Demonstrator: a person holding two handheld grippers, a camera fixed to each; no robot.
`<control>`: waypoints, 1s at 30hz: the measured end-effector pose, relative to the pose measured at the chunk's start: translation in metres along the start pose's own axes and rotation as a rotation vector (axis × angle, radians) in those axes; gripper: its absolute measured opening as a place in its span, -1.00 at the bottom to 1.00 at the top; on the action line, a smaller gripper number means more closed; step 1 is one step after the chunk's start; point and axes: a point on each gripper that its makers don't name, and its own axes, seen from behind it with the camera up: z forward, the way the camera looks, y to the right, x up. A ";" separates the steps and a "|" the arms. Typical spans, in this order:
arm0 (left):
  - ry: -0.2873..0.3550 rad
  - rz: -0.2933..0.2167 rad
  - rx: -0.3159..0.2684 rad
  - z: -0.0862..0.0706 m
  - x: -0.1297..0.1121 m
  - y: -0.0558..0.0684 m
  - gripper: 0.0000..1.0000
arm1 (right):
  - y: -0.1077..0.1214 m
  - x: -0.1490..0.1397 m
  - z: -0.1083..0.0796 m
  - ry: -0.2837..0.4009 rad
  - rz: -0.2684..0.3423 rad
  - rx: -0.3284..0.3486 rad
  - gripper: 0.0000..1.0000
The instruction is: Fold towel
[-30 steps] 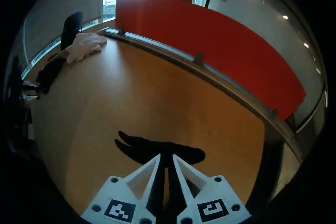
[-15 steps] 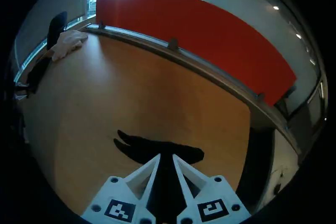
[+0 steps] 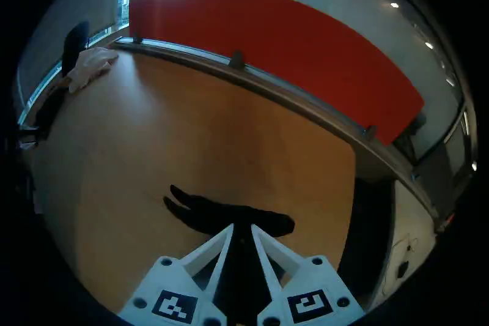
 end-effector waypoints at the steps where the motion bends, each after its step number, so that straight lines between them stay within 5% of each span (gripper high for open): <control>1: 0.000 0.001 -0.001 0.000 0.000 0.001 0.93 | 0.001 -0.001 -0.001 -0.002 0.001 0.000 -0.91; 14: 0.000 0.010 -0.015 0.001 0.000 0.007 0.93 | 0.002 -0.025 -0.014 -0.019 0.013 -0.006 -0.91; 30: -0.009 0.016 -0.033 -0.001 -0.007 0.011 0.93 | 0.001 -0.130 -0.032 -0.151 0.080 -0.023 -0.91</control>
